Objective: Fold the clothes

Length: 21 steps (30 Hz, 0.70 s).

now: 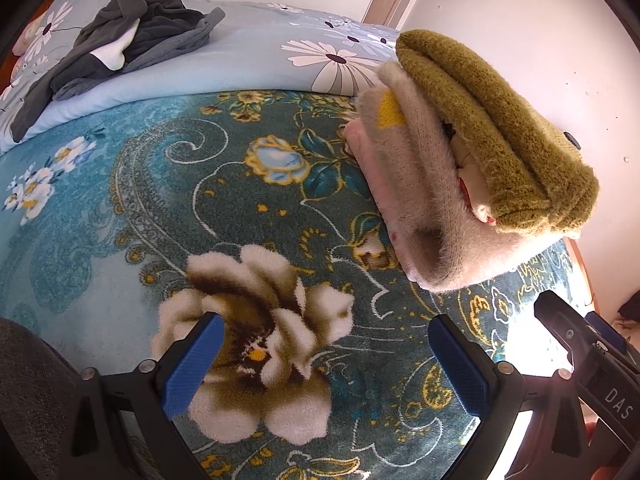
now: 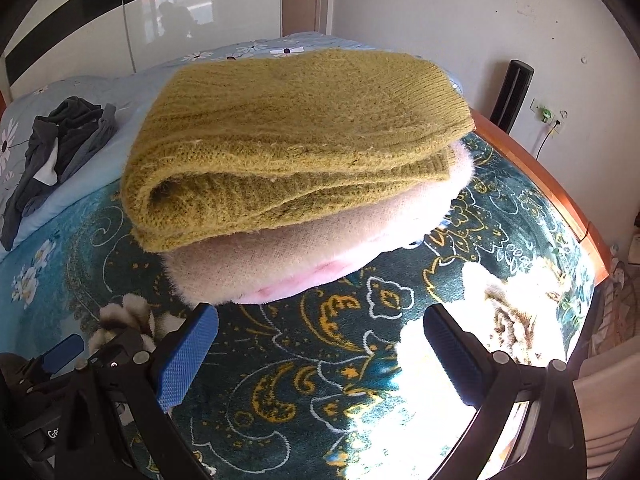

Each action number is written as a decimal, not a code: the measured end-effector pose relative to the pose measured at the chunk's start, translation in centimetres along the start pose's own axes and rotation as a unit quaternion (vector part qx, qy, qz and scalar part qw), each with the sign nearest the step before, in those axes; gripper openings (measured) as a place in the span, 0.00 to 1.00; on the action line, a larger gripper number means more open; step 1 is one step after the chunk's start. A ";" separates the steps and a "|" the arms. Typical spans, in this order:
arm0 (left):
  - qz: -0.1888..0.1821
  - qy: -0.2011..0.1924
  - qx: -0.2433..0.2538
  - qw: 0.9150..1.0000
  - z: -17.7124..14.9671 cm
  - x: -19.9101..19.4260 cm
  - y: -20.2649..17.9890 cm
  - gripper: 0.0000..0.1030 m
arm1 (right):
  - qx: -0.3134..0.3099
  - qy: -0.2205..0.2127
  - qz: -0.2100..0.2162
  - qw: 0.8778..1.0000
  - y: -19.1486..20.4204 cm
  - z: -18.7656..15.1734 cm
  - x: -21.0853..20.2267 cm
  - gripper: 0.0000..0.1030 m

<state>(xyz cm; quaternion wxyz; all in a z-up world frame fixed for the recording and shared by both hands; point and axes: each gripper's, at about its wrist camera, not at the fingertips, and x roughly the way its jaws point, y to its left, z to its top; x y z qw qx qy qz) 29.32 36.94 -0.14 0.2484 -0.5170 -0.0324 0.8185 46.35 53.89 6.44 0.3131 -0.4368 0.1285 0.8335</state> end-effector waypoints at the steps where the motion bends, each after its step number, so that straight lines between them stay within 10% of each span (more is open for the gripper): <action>1: -0.002 0.001 -0.002 1.000 0.0 0.0 0.1 1.00 | 0.000 0.000 -0.001 1.000 0.0 0.0 0.0 0.99; 21: -0.015 0.012 -0.030 0.999 -0.1 0.3 1.0 1.00 | -0.013 0.006 -0.007 1.000 1.1 0.1 -0.3 0.99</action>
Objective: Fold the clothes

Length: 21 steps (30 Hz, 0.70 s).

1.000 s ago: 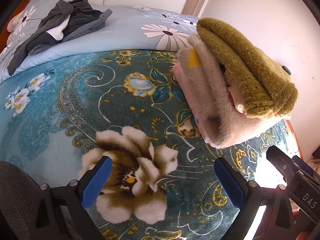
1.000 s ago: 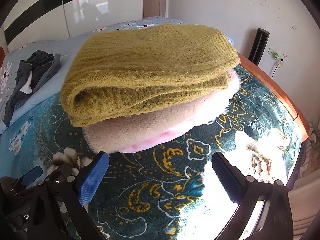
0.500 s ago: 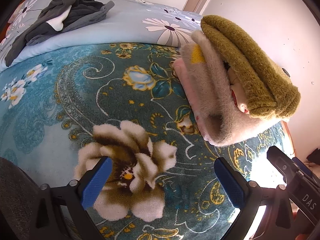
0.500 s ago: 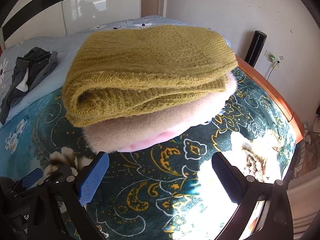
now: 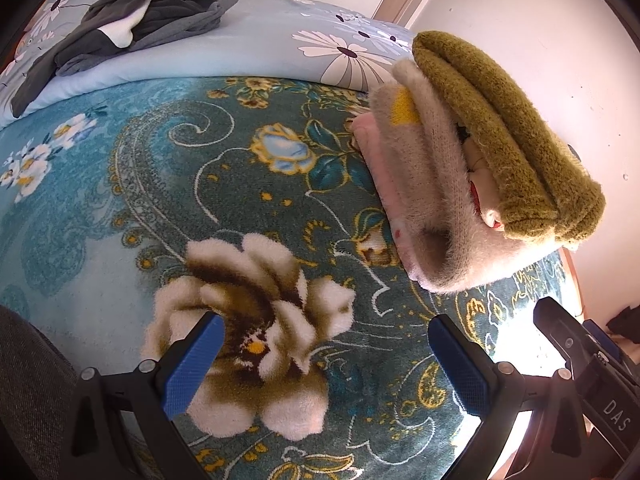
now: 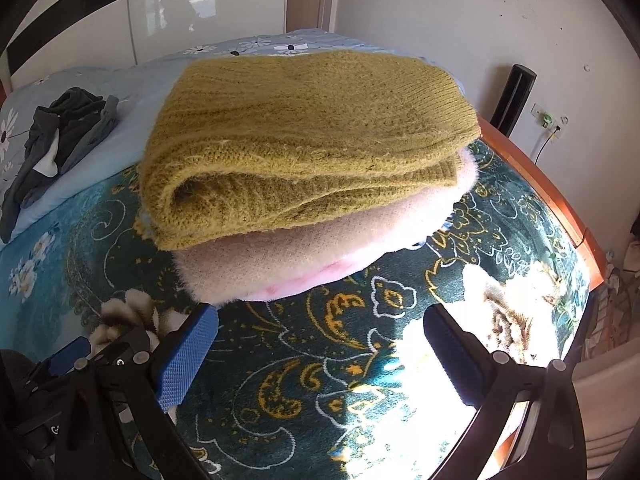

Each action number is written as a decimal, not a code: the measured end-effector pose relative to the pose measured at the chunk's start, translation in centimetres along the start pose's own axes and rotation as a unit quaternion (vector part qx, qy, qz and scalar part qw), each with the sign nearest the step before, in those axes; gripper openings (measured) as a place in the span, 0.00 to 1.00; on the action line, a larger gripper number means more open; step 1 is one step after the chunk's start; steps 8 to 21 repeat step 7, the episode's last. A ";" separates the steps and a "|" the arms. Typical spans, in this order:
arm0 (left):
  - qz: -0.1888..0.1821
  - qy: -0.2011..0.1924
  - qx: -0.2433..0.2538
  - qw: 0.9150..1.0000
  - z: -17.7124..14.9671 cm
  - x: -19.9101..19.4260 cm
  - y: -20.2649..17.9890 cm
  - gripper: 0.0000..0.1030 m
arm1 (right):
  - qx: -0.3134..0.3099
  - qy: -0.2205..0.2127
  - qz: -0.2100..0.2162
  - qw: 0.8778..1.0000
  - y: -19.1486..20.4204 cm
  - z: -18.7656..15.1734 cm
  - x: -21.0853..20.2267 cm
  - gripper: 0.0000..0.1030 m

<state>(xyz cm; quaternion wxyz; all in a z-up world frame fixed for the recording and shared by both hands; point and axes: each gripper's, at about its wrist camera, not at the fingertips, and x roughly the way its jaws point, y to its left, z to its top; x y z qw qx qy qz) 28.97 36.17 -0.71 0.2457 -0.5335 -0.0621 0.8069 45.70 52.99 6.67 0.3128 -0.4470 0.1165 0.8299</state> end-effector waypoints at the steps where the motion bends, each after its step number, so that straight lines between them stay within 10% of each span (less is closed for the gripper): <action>1: 0.000 -0.002 -0.001 1.000 0.0 -0.1 0.0 1.00 | -0.001 -0.001 0.000 1.000 0.1 0.0 0.0 0.99; 21: -0.001 -0.005 -0.008 1.000 0.0 -0.3 0.3 1.00 | -0.003 -0.002 -0.001 1.000 0.3 0.1 -0.1 0.99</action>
